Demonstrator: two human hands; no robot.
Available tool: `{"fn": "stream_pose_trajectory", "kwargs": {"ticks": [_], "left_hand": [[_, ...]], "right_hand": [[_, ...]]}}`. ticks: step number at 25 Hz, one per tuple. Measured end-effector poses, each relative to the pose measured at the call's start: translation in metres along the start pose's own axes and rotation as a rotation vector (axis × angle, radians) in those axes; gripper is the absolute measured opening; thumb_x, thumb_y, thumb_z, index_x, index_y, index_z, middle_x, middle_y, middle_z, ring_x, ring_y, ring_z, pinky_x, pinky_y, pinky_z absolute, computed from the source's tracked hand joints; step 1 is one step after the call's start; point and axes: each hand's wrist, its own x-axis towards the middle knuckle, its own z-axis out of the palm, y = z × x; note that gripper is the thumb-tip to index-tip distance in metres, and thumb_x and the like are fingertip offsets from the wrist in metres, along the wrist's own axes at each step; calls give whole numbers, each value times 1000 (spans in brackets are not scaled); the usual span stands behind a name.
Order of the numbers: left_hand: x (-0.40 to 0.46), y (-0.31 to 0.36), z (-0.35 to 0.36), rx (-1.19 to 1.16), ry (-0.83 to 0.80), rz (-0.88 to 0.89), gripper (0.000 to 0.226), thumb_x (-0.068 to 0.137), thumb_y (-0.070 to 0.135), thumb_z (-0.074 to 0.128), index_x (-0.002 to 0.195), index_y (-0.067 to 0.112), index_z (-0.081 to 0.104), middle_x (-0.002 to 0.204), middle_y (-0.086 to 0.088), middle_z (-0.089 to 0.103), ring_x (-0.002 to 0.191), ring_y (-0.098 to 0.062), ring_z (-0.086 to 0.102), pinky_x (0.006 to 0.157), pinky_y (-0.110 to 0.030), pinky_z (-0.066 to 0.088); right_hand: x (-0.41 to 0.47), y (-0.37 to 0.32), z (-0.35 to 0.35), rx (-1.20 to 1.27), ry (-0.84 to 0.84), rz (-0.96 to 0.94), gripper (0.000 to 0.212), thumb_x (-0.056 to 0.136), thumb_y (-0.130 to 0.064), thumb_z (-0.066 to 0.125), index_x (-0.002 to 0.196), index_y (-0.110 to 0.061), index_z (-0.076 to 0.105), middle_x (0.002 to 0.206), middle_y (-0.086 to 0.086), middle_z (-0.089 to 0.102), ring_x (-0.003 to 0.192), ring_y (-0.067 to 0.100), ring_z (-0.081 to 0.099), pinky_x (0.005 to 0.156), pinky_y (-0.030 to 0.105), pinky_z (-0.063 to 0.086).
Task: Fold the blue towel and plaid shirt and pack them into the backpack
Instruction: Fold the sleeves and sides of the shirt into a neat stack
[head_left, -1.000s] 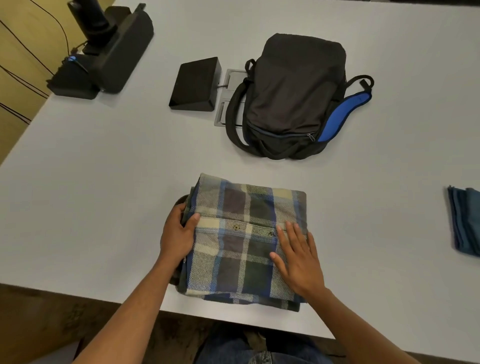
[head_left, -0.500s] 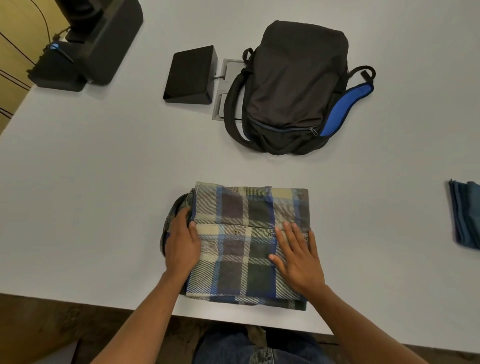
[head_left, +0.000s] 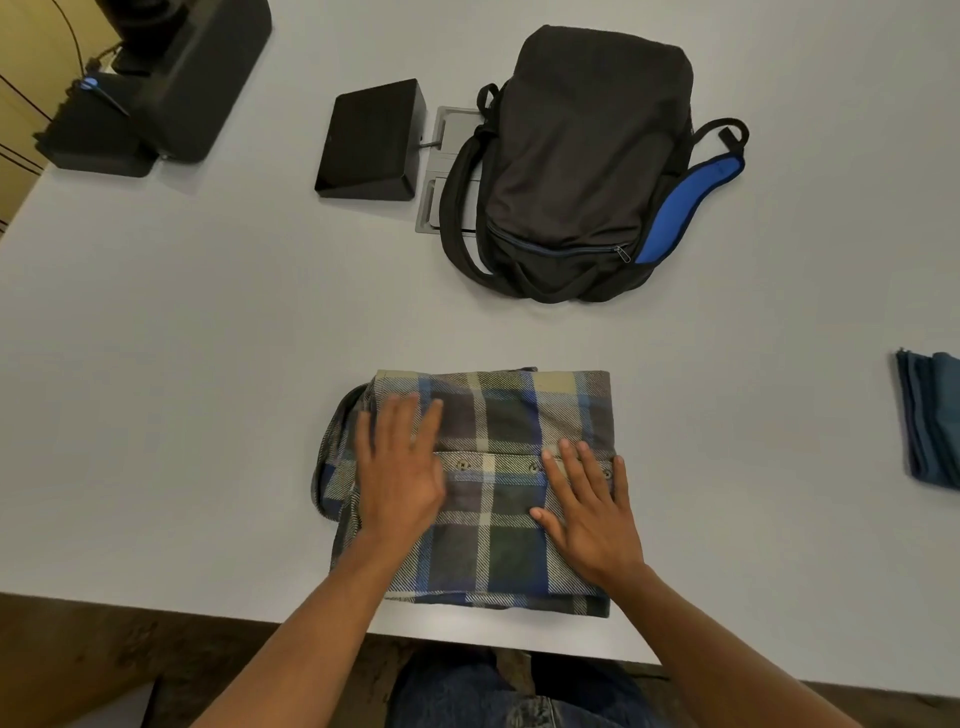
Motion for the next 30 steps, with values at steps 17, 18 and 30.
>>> {"fn": "stream_pose_trajectory", "kwargs": {"ticks": [17,18,30], "left_hand": [[11,0,49,112,-265,17,76,94,69,18,156,27,4,163,-12,-5,150,-30,-10,117,-60,-6],[16,-1,49,113,-263,31,74,95,68,16,156,26,3,164,-11,-4,150,-29,-10,118,-58,-6],[31,-42,61,-105,-244,24,81,94,68,23,157,19,7,164,-4,2,151,-15,-7,122,-38,-8]], "right_hand": [[46,-4,-28,190,227,18,79,97,-68,17,155,-16,26,163,6,18,152,24,9,122,46,6],[55,-3,-31,174,198,-33,79,97,-68,14,157,-17,18,165,5,9,152,21,2,123,44,3],[94,25,-20,230,-13,78,86,88,-79,5,154,-29,-18,162,-10,-23,146,7,-26,120,48,-12]]}}
